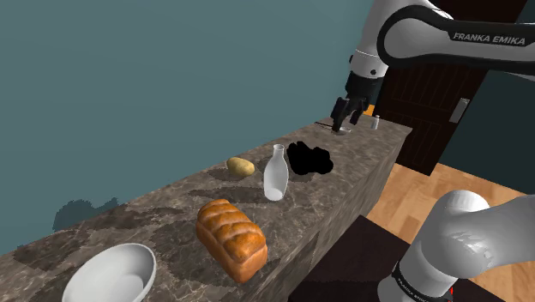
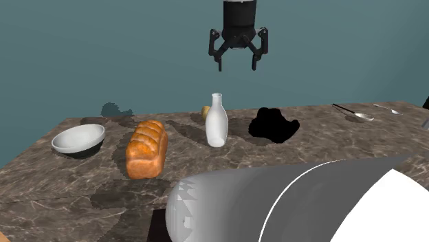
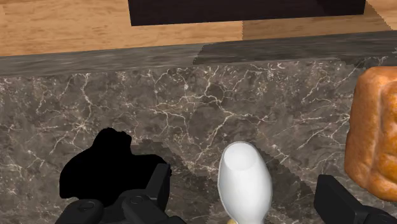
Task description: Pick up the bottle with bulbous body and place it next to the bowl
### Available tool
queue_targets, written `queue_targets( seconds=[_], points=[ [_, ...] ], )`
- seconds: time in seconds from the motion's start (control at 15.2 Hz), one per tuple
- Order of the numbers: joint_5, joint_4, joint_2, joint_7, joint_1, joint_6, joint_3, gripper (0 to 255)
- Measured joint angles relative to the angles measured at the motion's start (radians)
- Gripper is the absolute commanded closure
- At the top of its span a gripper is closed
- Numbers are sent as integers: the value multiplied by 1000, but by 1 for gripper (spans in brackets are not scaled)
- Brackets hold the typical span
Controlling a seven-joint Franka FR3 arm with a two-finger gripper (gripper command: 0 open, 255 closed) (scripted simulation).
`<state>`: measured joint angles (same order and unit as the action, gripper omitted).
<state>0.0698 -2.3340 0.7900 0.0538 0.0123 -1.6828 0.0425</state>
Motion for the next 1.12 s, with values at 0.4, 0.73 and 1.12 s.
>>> queue_targets(
  seconds=[0.4,0.73,1.12],
  points=[
    [-6,-19,-109,8,-10,-138,-3,0],
    [-12,-22,-253,16,-21,-300,-6,0],
    [-20,27,-451,23,-34,-468,-13,0]
  ],
)
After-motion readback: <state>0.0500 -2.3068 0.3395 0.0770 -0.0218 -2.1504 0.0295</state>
